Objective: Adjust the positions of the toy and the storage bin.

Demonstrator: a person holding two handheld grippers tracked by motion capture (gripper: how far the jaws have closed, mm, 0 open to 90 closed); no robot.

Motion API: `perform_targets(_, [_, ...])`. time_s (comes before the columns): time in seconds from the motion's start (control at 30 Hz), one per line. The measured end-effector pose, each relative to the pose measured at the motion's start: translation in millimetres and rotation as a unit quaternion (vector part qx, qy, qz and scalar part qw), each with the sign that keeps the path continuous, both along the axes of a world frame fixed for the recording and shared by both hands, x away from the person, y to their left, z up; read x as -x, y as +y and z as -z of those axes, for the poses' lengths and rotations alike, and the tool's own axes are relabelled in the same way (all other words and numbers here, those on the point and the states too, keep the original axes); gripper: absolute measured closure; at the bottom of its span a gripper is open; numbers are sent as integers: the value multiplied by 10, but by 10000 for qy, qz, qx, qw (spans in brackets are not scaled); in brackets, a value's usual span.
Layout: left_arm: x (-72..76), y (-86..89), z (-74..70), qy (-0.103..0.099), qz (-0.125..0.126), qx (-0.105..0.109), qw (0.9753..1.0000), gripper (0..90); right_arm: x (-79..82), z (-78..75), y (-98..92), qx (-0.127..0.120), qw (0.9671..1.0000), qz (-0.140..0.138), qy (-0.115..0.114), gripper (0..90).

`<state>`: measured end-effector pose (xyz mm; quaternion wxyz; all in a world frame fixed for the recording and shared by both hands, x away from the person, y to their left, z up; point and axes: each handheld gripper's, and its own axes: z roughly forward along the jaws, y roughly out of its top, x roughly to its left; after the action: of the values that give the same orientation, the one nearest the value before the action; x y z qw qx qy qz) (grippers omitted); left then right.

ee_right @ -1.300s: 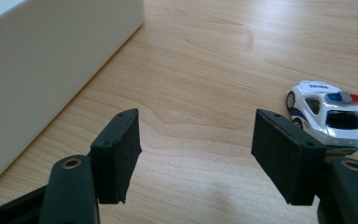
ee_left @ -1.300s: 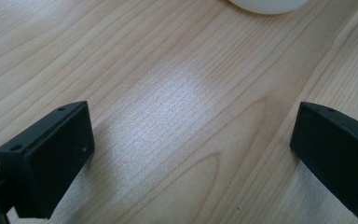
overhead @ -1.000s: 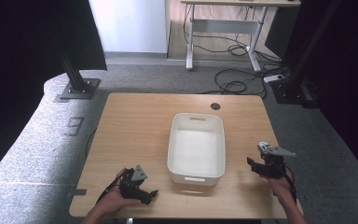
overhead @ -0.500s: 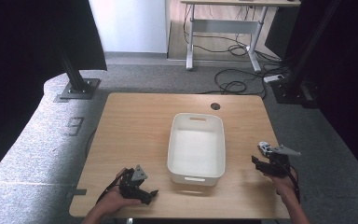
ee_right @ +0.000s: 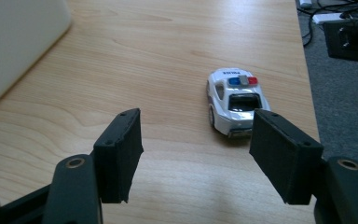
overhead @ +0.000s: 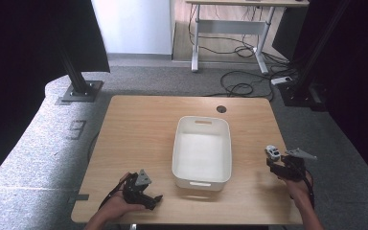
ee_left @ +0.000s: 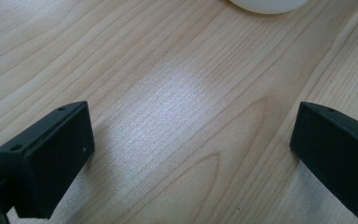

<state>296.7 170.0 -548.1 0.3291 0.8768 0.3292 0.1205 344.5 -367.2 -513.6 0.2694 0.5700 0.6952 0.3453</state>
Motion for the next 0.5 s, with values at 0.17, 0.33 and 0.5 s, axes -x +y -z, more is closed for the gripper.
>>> perform_targets(0.17, [0, 0, 0, 2, 1, -2, 10000, 0, -23, 34, -61, 83, 9999, 120, 36, 340])
perform_targets(0.33, [-1, 0, -1, 4, 1, -4, 10000, 0, -50, 47, -137, 1, 9997, 258, 7, 342])
perform_targets(0.5, [-1, -1, -1, 4, -2, -5, 10000, 0, -67, 61, -161, -10, 9994, 333, 10, 342])
